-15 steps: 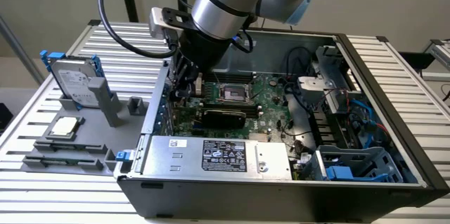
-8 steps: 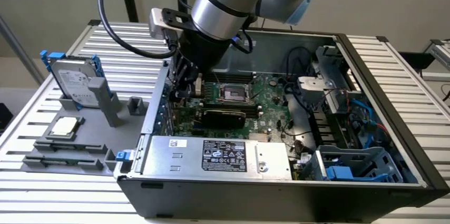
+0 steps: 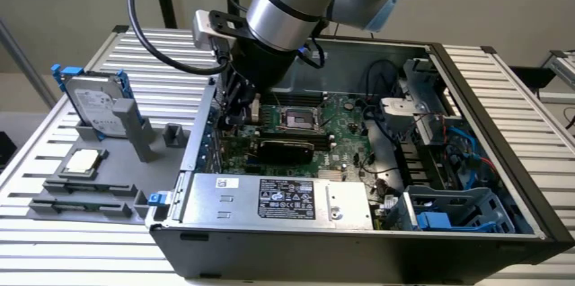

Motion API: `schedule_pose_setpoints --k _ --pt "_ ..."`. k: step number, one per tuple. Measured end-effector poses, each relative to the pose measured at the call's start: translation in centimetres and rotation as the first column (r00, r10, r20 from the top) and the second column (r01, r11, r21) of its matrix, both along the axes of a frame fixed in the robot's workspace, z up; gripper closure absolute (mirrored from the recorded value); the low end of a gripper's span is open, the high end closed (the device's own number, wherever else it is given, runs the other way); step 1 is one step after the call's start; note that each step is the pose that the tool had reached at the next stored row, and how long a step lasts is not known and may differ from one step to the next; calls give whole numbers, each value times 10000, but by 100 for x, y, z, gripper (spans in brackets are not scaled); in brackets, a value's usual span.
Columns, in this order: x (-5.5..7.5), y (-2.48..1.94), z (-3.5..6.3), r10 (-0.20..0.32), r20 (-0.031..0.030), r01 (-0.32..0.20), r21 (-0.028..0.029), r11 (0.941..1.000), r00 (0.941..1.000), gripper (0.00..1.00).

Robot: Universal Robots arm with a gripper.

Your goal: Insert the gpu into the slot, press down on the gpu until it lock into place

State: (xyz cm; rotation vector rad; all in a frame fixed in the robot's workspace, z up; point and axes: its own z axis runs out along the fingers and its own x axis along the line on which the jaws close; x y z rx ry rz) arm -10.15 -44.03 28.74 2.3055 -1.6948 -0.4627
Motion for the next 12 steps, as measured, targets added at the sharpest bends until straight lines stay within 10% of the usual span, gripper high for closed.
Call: schedule_pose_setpoints --k 9,12 --pt "249 -2 21 -23 13 23 -2 10000 10000 89" --pt "257 18 22 -118 268 118 -2 9999 9996 89"
